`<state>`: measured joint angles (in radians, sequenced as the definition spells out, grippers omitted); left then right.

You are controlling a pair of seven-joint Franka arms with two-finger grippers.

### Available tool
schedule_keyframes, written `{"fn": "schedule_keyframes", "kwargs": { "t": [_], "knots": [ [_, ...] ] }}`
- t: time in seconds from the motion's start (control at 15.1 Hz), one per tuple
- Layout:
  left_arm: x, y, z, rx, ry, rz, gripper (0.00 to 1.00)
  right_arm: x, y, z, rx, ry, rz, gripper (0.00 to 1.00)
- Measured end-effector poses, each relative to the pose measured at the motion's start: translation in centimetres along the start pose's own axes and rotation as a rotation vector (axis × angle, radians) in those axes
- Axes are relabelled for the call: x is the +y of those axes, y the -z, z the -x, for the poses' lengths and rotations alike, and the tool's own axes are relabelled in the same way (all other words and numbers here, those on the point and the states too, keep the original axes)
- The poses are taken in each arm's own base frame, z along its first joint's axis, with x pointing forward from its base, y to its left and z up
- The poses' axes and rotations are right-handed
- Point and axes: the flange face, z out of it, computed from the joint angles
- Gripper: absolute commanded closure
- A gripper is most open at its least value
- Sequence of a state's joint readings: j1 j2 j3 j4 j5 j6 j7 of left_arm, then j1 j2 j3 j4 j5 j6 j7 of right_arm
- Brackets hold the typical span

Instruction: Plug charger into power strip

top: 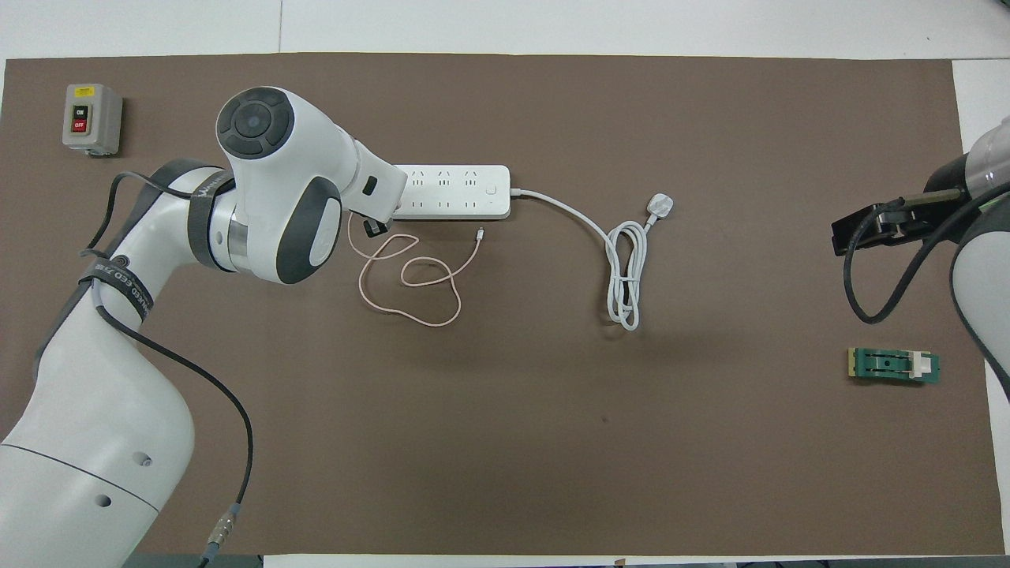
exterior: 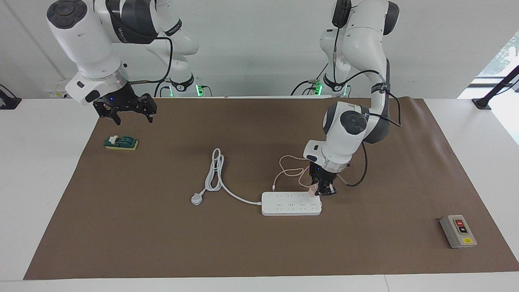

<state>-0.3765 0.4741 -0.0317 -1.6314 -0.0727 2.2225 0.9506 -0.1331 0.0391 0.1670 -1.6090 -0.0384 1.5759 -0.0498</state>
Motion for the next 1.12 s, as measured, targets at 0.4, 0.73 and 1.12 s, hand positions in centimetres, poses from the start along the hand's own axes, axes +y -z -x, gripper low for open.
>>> {"fn": "schedule_keyframes", "kwargs": {
  "t": [0.4, 0.73, 1.12],
  "knots": [
    [0.8, -0.1, -0.8, 0.005, -0.007, -0.001, 1.0, 0.0, 0.0, 0.0, 0.0, -0.011, 0.0, 0.0],
    [0.1, 0.1, 1.1, -0.005, -0.032, -0.003, 1.0, 0.0, 0.0, 0.0, 0.0, -0.035, 0.0, 0.0],
    [-0.3, 0.1, 1.5, 0.001, -0.034, -0.013, 1.0, 0.0, 0.0, 0.0, 0.0, -0.058, 0.0, 0.0]
  ]
}}
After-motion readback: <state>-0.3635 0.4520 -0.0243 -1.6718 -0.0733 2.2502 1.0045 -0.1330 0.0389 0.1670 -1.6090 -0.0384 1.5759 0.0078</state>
